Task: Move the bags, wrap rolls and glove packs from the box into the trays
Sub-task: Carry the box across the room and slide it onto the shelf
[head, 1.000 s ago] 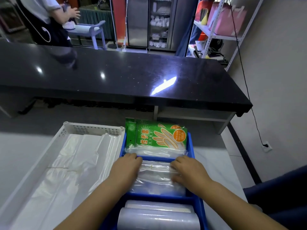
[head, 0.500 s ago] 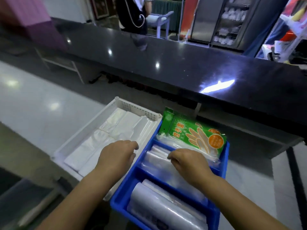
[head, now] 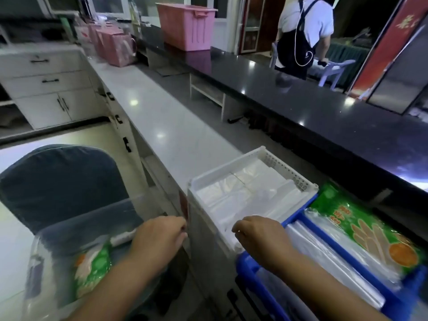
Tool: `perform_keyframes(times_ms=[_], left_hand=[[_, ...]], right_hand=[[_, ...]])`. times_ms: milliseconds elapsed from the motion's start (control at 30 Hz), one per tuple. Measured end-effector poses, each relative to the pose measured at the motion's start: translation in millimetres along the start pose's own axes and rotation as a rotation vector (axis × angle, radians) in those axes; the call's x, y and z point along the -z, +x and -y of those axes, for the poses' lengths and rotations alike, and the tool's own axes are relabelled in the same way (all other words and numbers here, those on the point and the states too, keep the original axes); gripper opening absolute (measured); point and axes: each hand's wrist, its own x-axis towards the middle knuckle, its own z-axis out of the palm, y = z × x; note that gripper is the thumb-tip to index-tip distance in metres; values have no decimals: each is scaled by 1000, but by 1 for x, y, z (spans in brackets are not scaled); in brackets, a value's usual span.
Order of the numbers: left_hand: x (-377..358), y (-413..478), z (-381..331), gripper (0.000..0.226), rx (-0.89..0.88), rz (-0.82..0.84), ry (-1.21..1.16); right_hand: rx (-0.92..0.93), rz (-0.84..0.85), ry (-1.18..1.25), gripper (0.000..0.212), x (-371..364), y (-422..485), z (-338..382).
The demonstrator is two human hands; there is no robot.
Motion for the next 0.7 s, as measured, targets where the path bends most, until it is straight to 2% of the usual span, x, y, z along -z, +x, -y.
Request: perform_keyframes(times_ms=[100, 267, 367, 533, 700], left_hand=[[9, -33, 54, 16, 56, -6, -5], [18, -101, 170, 11, 193, 11, -9], [22, -142, 240, 18, 293, 67, 57], [23, -187, 312, 19, 346, 148, 46], [9, -188, 357, 17, 346, 185, 21]], right_hand=[[48, -25, -46, 27, -14, 23, 55], [132, -15, 21, 22, -55, 55, 163], [128, 51, 61, 24, -92, 73, 227], [59, 146, 131, 21, -136, 88, 290], [-58, 257, 131, 24, -172, 103, 309]])
